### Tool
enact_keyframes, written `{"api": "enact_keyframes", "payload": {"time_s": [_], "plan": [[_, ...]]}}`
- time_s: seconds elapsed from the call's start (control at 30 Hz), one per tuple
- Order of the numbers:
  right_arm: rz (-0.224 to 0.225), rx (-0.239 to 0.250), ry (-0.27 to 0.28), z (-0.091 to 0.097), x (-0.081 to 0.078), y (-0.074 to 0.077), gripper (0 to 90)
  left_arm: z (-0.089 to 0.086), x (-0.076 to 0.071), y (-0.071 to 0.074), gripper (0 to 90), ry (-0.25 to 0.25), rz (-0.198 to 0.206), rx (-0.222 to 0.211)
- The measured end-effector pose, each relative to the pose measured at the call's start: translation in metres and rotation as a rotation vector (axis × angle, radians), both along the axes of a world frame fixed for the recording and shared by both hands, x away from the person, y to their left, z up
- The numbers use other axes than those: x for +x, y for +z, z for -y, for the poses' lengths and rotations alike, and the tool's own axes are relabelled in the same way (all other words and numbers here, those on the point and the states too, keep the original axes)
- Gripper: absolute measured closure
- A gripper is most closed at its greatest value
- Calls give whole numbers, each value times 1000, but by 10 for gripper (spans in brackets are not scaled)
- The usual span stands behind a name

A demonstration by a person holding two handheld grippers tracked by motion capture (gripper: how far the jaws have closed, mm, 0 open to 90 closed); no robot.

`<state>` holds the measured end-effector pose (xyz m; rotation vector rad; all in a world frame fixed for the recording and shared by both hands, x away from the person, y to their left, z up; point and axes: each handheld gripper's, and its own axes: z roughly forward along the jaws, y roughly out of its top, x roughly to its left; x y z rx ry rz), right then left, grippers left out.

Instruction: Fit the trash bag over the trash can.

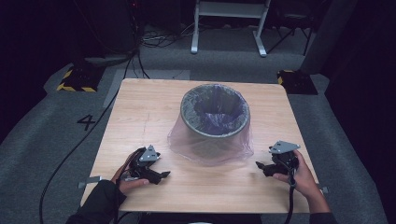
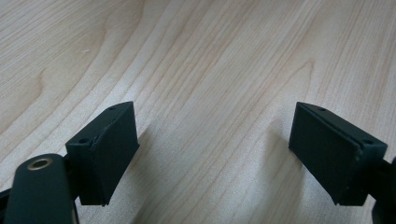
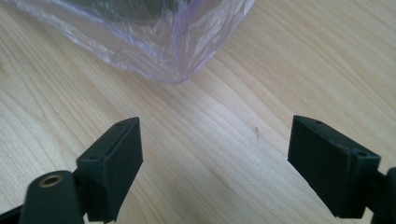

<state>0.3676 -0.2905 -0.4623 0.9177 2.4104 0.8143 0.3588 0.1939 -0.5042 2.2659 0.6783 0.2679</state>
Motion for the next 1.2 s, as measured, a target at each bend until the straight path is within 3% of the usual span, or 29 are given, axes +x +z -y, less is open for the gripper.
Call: {"api": "enact_keyframes", "payload": {"time_s": [0.4,0.53,0.87,1.2], "plan": [[-26,-2,-31,14,-9,-18,183,0,0,0,151,0,0,0],[-48,27,-36,20,-13,-26,182,0,0,0,151,0,0,0],[-49,196,-61,38,-22,-40,179,0,0,0,151,0,0,0],[-38,204,-100,47,-30,-42,163,0,0,0,151,-3,0,0]]}}
